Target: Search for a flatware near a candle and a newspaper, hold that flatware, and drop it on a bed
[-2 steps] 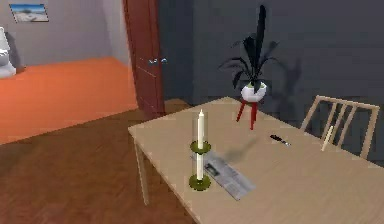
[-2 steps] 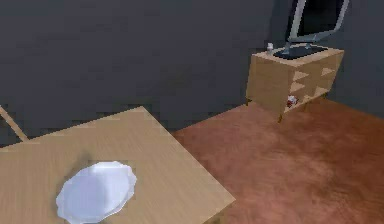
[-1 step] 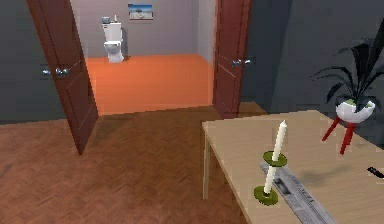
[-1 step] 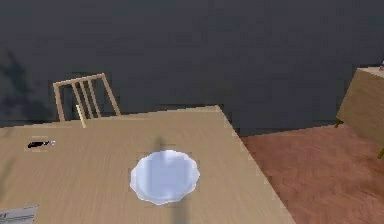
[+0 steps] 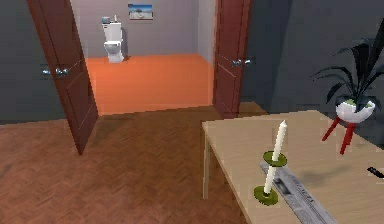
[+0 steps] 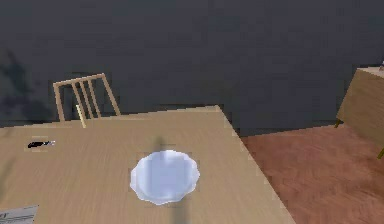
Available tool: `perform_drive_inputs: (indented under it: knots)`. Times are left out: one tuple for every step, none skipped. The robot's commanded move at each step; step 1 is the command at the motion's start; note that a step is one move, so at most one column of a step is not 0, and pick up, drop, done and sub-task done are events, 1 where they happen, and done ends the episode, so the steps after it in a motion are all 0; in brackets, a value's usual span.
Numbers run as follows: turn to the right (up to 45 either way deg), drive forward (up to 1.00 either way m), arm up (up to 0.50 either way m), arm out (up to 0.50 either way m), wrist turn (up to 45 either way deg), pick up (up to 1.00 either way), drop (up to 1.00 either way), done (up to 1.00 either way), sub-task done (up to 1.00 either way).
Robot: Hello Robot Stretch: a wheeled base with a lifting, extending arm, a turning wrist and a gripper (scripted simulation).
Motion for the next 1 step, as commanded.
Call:
perform_drive_inputs:
  knots:
    - [0.0,0.0,0.34,0.0,0.0,0.0,0.0,0.0,0.0]
